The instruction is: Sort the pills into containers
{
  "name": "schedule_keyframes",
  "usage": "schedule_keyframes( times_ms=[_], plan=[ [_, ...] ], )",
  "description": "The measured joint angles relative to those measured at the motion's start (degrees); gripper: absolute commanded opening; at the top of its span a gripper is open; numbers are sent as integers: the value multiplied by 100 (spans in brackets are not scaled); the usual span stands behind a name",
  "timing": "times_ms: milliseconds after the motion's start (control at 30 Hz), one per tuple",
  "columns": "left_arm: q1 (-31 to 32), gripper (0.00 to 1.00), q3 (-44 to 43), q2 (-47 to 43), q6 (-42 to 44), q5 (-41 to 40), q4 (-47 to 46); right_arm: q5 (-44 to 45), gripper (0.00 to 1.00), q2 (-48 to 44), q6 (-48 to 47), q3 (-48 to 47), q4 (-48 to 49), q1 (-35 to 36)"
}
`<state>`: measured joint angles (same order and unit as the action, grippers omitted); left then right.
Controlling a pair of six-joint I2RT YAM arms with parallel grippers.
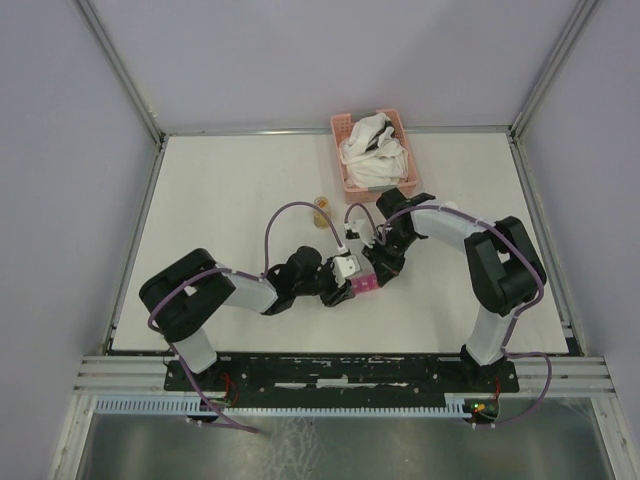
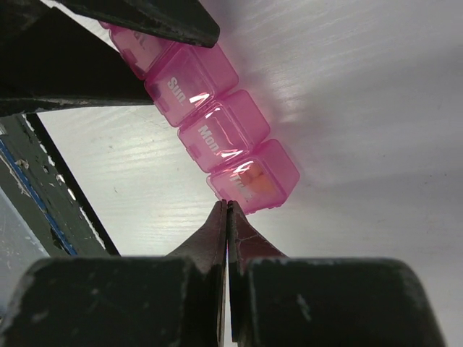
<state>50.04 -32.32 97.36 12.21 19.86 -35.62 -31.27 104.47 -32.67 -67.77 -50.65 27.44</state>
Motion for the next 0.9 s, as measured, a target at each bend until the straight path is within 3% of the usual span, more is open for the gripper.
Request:
schedule_keyframes(
  times_ms=[667, 900],
  plan=[
    [39, 9, 0, 0, -667, -382, -48, 885, 0, -37, 793, 254, 369, 361],
    [74, 15, 2, -2, -678, -330, -33, -2, 1, -35, 466, -590, -282, 0]
  ],
)
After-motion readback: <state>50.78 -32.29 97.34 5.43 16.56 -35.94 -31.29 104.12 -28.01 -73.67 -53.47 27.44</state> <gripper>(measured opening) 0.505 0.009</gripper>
